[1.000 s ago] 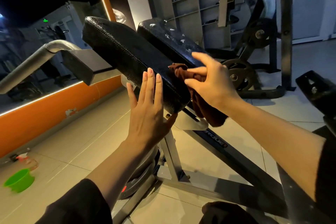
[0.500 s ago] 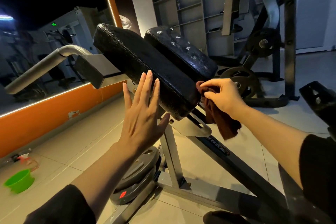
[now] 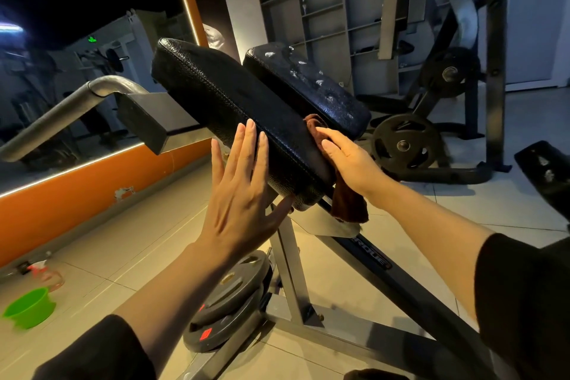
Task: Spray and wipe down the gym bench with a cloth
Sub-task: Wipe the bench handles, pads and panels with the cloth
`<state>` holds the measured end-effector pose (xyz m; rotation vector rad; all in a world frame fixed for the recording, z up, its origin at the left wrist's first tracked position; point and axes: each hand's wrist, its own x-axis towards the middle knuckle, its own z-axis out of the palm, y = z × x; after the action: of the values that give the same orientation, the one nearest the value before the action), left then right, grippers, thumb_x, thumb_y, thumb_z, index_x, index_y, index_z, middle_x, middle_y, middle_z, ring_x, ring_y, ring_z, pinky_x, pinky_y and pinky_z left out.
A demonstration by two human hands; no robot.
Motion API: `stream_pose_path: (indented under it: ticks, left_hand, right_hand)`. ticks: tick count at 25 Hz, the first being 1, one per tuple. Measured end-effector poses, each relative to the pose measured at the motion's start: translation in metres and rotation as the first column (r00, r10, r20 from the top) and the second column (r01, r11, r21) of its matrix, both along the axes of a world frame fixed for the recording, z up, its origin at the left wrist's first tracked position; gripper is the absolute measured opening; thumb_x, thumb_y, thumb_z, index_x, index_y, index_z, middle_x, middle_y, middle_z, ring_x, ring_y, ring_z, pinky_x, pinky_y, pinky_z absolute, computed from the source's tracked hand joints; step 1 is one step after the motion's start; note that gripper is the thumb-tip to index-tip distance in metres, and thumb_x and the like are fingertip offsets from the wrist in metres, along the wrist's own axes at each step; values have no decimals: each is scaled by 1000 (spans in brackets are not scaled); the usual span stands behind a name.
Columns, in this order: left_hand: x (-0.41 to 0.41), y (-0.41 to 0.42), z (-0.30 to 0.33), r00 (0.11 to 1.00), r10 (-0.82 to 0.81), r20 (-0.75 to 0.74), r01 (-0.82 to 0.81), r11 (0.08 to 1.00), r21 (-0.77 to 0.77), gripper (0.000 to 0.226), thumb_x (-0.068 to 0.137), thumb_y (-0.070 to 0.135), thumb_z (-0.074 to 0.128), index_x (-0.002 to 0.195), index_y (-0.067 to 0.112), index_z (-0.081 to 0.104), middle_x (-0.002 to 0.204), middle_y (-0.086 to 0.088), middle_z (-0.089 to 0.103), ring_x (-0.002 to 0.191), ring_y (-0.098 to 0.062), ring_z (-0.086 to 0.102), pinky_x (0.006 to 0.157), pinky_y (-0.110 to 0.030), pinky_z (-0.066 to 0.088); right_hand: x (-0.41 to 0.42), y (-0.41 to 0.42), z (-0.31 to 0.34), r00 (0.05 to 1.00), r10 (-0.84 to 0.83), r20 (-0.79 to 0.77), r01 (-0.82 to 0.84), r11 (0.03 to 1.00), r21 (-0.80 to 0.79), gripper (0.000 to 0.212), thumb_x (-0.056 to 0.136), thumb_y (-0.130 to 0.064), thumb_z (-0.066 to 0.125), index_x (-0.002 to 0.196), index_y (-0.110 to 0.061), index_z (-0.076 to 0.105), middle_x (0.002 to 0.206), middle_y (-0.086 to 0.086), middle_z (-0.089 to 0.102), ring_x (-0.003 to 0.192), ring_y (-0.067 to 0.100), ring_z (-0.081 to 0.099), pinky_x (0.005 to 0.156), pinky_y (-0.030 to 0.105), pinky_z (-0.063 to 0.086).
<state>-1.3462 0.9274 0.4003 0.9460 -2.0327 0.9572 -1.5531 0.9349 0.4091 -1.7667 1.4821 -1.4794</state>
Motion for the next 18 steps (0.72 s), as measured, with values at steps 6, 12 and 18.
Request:
stream_pose_path:
  ticks: [6, 12, 18]
  left_hand:
    - [19, -9, 30, 997, -28, 66, 33, 996, -86, 70, 88, 50, 47, 139, 3, 46, 146, -21, 42, 143, -38, 23, 118, -56, 3]
    - [60, -22, 76, 999, 20, 39, -14, 988, -156, 58, 92, 45, 44, 132, 3, 54, 142, -18, 48, 142, -33, 28, 118, -46, 13]
    - [75, -54, 112, 994, 104, -22, -106, 980, -166, 58, 93, 44, 42, 136, 6, 52, 144, -16, 47, 142, -33, 30, 117, -48, 18]
  right_hand:
    - [29, -8, 44, 937, 216, -276, -272, 945, -184, 44, 102, -15, 42, 144, -27, 40, 149, -5, 41, 138, 11, 34, 112, 26, 30]
    - [31, -36, 64, 965, 187, -185, -217, 964, -157, 43, 104, -17, 38, 147, -24, 37, 146, -10, 39, 133, 2, 32, 99, 1, 29]
    - [40, -78, 84, 943, 143, -302, -203, 963, -178, 43, 105, -28, 34, 147, -37, 34, 152, -12, 35, 140, 7, 31, 119, 32, 21]
